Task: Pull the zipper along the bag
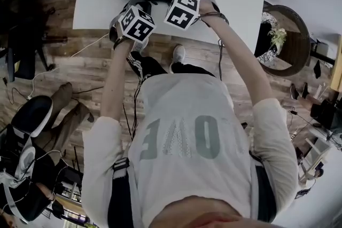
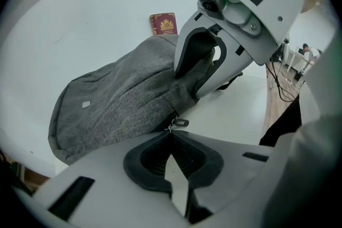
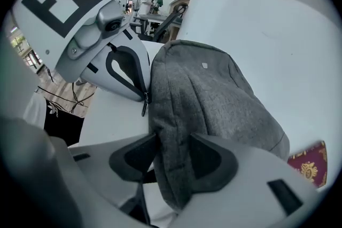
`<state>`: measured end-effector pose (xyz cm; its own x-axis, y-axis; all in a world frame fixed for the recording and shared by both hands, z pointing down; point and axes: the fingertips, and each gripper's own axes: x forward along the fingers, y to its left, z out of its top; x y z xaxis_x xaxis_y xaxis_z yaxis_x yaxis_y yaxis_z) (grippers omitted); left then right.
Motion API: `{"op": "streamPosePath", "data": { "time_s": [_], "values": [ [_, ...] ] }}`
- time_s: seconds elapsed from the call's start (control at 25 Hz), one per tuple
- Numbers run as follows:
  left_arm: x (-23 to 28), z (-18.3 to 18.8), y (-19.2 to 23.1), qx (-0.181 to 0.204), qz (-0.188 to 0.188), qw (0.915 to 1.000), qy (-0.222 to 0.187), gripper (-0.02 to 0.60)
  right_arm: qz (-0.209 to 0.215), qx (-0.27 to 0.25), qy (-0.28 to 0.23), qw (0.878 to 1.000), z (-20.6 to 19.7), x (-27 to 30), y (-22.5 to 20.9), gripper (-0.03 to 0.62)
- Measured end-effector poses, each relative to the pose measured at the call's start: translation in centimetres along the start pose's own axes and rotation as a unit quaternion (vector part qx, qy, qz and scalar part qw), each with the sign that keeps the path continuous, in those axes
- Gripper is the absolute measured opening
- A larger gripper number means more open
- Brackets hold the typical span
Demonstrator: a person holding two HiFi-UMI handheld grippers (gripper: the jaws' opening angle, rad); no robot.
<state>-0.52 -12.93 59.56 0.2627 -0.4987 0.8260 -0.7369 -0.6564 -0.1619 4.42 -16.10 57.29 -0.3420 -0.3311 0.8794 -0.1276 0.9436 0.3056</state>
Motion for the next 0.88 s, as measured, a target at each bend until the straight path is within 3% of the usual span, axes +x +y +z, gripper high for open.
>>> {"op": "streamPosePath", "data": {
  "time_s": [0.4, 0.68, 0.8, 0.88],
  "values": [
    [-0.7, 1.8, -2.7, -0.007, -0.022, 0.9996, -0.014, 0.025, 0.003, 0.004, -0.007, 1.000, -2.1, -2.5, 0.3, 0.210],
    [-1.7, 1.4, -1.5, -0.003, -0.046, 0.9982, -0.040, 0.026, -0.003, 0.000, -0.018, 1.000, -1.4, -2.3, 0.4, 0.210],
    [-3.6, 2.1, -0.1, 0.020, -0.050, 0.9966, -0.063, 0.026, -0.015, -0.002, -0.029, 0.999, -1.0, -2.7, -0.1, 0.209],
    [-5.8, 3.1, 1.3, 0.014, -0.047, 0.9943, -0.095, 0.027, -0.024, 0.025, -0.050, 0.998, -0.4, -3.8, -0.4, 0.219]
  ]
}}
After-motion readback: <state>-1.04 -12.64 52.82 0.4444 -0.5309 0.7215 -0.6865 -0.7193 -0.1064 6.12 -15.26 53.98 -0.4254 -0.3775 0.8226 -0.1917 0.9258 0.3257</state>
